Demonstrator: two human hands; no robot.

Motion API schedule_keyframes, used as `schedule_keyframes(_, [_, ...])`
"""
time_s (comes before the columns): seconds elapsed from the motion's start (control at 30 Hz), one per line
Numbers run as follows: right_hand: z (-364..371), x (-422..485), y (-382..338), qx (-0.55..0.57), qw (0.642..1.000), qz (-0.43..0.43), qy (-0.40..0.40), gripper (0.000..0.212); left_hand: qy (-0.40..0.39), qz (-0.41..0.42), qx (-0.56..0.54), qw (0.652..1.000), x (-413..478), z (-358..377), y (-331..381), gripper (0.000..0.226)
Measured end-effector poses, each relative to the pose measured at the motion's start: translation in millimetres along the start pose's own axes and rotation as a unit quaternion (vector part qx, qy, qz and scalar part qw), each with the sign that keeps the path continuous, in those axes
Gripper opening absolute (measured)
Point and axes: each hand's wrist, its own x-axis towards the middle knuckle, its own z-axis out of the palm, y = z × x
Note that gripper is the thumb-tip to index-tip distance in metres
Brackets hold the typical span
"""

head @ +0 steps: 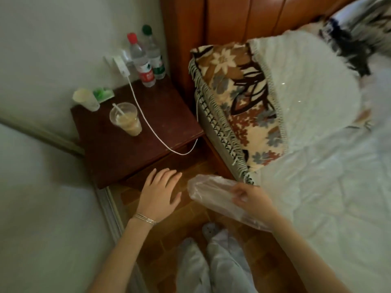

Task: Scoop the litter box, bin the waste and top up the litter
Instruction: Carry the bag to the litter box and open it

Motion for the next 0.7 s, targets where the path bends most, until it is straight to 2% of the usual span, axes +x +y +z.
schedule_keyframes(0.2, [-42.6, -73.3, -28.6, 0.031, 0.995, 0.068, 0.061, 0.022, 0.006, 0.105, -0.012, 0.994, 15.3, -66.6, 32.8, 0.053])
schedule_keyframes(0.37, [-30.5, -143.6, -36.0, 0.101, 0.975, 0.154, 0.121, 0.023, -0.044, 0.224, 0.013, 0.974, 18.3, -83.1, 66.5, 0.057])
schedule_keyframes(0.5, [-16.7, -209.9, -32.4, 0.136, 0.941, 0.240, 0.195, 0.023, -0.065, 0.327, 0.027, 0.942, 23.0, -89.0, 102.3, 0.058])
schedule_keyframes(0.7, [1.6, -319.2, -16.8, 0.201, 0.862, 0.351, 0.306, 0.019, -0.079, 0.468, 0.011, 0.880, 25.6, -92.0, 191.3, 0.056])
